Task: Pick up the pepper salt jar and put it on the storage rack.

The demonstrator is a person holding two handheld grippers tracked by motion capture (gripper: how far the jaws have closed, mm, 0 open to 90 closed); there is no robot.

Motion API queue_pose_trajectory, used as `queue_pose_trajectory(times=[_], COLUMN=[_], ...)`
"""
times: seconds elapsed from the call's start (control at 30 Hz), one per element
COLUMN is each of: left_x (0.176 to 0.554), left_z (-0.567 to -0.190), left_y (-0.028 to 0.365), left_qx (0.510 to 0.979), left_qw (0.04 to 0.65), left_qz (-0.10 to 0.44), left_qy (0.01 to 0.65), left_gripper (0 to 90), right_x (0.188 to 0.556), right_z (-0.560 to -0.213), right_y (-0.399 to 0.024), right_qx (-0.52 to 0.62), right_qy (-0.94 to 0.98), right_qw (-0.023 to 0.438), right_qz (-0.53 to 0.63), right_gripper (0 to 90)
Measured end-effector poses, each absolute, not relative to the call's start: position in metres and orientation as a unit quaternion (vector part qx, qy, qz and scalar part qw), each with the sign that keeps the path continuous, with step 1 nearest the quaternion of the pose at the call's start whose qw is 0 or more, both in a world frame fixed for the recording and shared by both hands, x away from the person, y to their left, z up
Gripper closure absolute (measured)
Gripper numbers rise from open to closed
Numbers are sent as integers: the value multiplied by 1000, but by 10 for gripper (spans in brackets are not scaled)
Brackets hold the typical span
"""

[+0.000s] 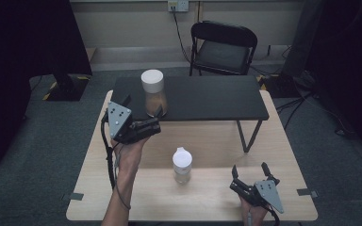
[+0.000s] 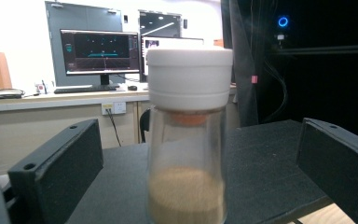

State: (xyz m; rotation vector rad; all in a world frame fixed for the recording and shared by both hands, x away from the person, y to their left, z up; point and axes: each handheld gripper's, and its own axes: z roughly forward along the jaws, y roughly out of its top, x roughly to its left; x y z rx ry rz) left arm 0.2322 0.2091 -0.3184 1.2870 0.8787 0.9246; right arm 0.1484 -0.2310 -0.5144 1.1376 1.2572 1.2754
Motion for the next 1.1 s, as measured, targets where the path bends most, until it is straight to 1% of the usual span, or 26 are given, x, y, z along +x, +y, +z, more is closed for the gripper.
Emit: queue_pose_trajectory(times=[0.37,0.77,1.1], left_x=[215,202,193], left_z=[-344,-374,-397], left_y=[218,235,240], left_qx=[547,544,541], left_qw=[617,617,612], left_qz=[412,406,403], left_qy=[387,398,413], left_gripper=[2,1,1], right_x=[148,148,148], right_z=[-514,-514,-514], right_y=[-231,-231,-231], right_qx=[468,468,468], right_qy=[517,517,517], right_qw=[488,488,488], right_qz=[525,525,525], right_gripper=[0,0,0])
